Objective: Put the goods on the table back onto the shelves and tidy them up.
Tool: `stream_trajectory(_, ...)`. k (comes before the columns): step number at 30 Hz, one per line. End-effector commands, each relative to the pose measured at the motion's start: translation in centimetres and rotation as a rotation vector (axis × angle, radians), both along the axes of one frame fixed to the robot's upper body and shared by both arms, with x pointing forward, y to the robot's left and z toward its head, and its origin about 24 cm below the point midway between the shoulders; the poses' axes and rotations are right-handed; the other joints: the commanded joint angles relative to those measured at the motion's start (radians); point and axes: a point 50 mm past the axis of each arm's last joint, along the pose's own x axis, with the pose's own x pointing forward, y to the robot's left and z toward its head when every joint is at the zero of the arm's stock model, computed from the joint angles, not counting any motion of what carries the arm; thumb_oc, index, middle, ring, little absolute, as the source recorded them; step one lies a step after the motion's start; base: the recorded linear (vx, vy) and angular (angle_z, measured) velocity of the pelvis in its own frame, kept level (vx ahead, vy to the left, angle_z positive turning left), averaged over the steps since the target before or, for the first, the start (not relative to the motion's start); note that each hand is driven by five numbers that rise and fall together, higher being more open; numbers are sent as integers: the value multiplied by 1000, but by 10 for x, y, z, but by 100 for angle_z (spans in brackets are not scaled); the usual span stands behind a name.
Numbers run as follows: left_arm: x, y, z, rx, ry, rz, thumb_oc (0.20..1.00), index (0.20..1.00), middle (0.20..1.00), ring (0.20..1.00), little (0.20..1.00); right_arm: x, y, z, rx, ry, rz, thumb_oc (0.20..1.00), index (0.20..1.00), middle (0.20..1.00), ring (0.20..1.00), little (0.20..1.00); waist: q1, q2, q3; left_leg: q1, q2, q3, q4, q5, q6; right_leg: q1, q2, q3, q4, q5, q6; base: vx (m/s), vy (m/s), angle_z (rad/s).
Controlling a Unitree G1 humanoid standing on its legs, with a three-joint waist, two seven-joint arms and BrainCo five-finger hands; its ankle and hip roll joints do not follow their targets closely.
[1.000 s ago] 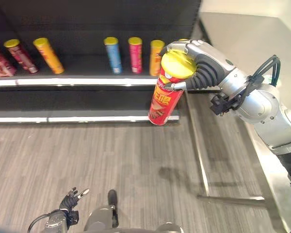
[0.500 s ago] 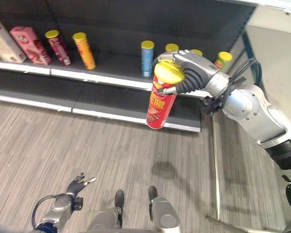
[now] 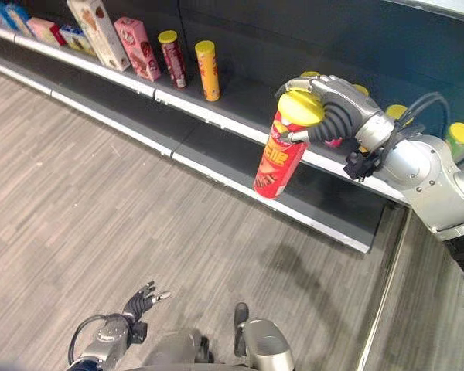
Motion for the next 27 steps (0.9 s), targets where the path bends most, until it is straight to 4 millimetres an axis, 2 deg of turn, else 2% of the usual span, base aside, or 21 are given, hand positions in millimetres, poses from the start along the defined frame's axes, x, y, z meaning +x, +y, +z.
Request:
stream_trajectory(1,7,6,11,21,-79,-14,1000,1000,1000,1000,1000,-3,-3,20,52,-96,-6,200,200,200,200,200,34,-40,-52,20,129,56,-127,-1,89,32,-85,137,-73,-72,185,386,111,-40)
stream_trajectory(2,7,10,12,33,-85,-11,1000,1000,1000,1000,1000,-3,-2,21,48,-96,-1,200,200,200,200,200,46,-41,-52,0,161,60,-248,-31,89,42,-103,152,-82,-80,203,258,159,-45)
stream_trajectory(4,2,14,13,33,-85,0,1000,1000,1000,1000,1000,-3,0,21,61,-91,13,200,200,200,200,200,64,-22,-64,-28,215,49,-530,-14,68,69,-129,175,-91,-106,227,423,308,-55)
stream_trajectory(6,-3,16,12,32,-84,13,1000,1000,1000,1000,1000,-1,-4,19,79,-89,-2,200,200,200,200,200,84,-2,-89,-57,245,-11,-748,80,30,112,-156,216,-111,-114,251,522,381,-44)
stream_trajectory(7,-3,16,12,40,-86,12,1000,1000,1000,1000,1000,-1,-8,17,88,-93,-16,200,200,200,200,200,91,8,-95,-79,258,-53,-812,137,3,134,-169,236,-114,-124,266,571,386,-57)
stream_trajectory(8,-5,16,11,42,-84,11,1000,1000,1000,1000,1000,-1,-10,16,97,-92,-22,200,200,200,200,200,96,12,-100,-99,260,-76,-846,153,-14,153,-193,244,-119,-126,280,619,437,-77)
stream_trajectory(9,-5,16,11,48,-82,2,1000,1000,1000,1000,1000,-1,-14,14,99,-93,-42,200,200,200,200,200,98,17,-107,-121,263,-91,-864,161,-27,181,-222,256,-123,-130,297,835,682,-78)
stream_trajectory(10,-12,16,8,53,-65,-14,1000,1000,1000,1000,1000,0,-15,5,100,-71,-50,200,200,200,200,200,96,34,-125,-126,275,-103,-855,141,-31,212,-275,288,-120,-133,325,805,719,-83)
stream_trajectory(11,-14,14,8,47,-62,-15,1000,1000,1000,1000,1000,0,-13,1,100,-67,-48,200,200,200,200,200,105,41,-129,-121,275,-98,-826,132,-29,216,-304,298,-113,-123,336,752,736,-85)
stream_trajectory(13,-10,17,9,68,-67,-21,1000,1000,1000,1000,1000,2,-14,-7,134,-61,-66,200,200,200,200,200,107,32,-130,-128,240,-64,-741,75,-22,213,-396,301,-98,-41,367,484,508,-99)
stream_trajectory(15,-8,25,12,87,-72,-12,1000,1000,1000,1000,1000,5,-11,-16,182,-48,-69,200,200,200,200,200,99,15,-126,-117,199,-22,-683,18,8,149,-454,343,-34,127,356,339,374,-89)
stream_trajectory(16,-9,25,12,88,-72,-12,1000,1000,1000,1000,1000,5,-11,-16,183,-48,-69,200,200,200,200,200,104,12,-127,-118,199,-16,-679,15,10,145,-457,350,-34,128,357,323,395,-103)
stream_trajectory(17,-9,34,16,120,-76,-9,1000,1000,1000,1000,1000,7,-5,-18,224,-60,-58,200,200,200,200,200,103,0,-119,-92,183,36,-659,-27,44,83,-472,353,7,203,326,273,326,-109)
stream_trajectory(18,-9,40,18,146,-78,-8,1000,1000,1000,1000,1000,7,-4,-19,245,-67,-54,200,200,200,200,200,107,-7,-119,-86,179,66,-648,-44,61,71,-471,343,10,230,324,345,395,-108)
stream_trajectory(19,-9,44,19,154,-77,-10,1000,1000,1000,1000,1000,7,-4,-19,251,-72,-56,200,200,200,200,200,103,-13,-117,-73,175,85,-651,-53,74,52,-445,338,15,228,315,207,226,-81)
stream_trajectory(21,-11,52,21,181,-69,0,1000,1000,1000,1000,1000,8,-2,-16,261,-81,-46,200,200,200,200,200,99,-24,-121,-36,166,120,-680,-78,100,12,-368,320,10,162,321,216,246,-70)
stream_trajectory(23,-10,54,20,185,-64,23,1000,1000,1000,1000,1000,10,4,-12,277,-93,-17,200,200,200,200,200,90,-23,-119,6,148,148,-716,-95,127,-75,-232,264,5,52,319,212,256,-43)
stream_trajectory(24,-10,53,19,178,-56,29,1000,1000,1000,1000,1000,10,5,-12,284,-87,-7,200,200,200,200,200,83,-22,-109,28,132,150,-727,-103,137,-111,-164,239,6,25,316,248,252,-57)
stream_trajectory(25,-8,52,17,169,-49,43,1000,1000,1000,1000,1000,12,7,-13,288,-79,0,200,200,200,200,200,71,-28,-93,61,107,149,-734,-117,149,-161,-91,218,4,23,308,280,231,-57)
stream_trajectory(26,-5,50,17,163,-49,49,1000,1000,1000,1000,1000,13,6,-14,292,-72,-8,200,200,200,200,200,64,-37,-84,82,77,144,-740,-126,159,-199,-46,197,-10,35,307,221,160,-18)
stream_trajectory(27,-4,50,17,162,-50,49,1000,1000,1000,1000,1000,13,6,-14,291,-72,-8,200,200,200,200,200,62,-33,-79,87,80,141,-738,-131,159,-193,-45,194,-7,29,307,329,150,8)
